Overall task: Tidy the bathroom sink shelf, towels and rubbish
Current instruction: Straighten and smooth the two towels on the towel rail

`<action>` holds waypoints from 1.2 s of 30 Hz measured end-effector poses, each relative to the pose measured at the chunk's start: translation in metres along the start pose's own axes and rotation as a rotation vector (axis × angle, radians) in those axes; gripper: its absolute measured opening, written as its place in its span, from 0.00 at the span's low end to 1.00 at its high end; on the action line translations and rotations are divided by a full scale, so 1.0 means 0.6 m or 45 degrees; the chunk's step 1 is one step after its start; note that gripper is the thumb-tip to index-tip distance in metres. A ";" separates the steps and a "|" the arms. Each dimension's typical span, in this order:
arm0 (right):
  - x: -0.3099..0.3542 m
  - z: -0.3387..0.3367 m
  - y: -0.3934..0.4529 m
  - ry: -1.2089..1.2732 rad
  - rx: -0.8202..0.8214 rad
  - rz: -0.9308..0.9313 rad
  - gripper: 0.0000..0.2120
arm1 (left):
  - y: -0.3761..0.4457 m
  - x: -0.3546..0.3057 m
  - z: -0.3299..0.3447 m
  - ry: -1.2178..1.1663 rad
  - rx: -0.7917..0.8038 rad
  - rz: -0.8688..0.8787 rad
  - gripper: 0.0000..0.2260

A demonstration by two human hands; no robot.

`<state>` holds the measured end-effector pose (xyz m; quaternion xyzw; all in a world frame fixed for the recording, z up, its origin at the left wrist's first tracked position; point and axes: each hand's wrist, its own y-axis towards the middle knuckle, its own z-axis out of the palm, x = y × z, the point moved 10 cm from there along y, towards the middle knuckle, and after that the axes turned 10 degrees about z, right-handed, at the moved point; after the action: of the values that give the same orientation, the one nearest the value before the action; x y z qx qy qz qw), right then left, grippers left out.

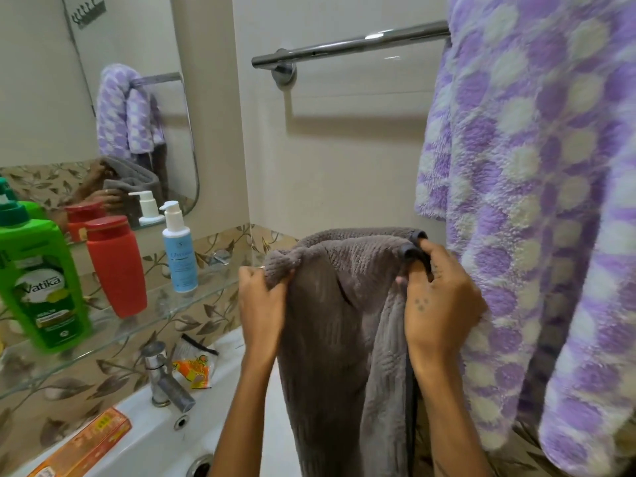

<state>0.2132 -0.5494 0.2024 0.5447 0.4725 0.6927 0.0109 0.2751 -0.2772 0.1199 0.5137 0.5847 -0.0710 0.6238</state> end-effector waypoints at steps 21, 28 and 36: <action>0.223 0.052 0.081 -0.744 0.213 -1.049 0.39 | 0.181 -0.164 -0.046 -0.101 0.395 0.604 0.53; 0.251 0.089 0.113 -0.968 0.446 -1.015 0.39 | 0.247 -0.208 -0.054 0.220 0.394 0.812 0.54; 0.343 0.125 0.178 -1.066 0.197 -1.038 0.37 | 0.312 -0.340 -0.098 0.395 0.063 1.229 0.53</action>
<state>0.2402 -0.4514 0.4235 0.5457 0.6482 0.3221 0.4222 0.3029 -0.2527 0.4005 0.7446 0.3646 0.2888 0.4788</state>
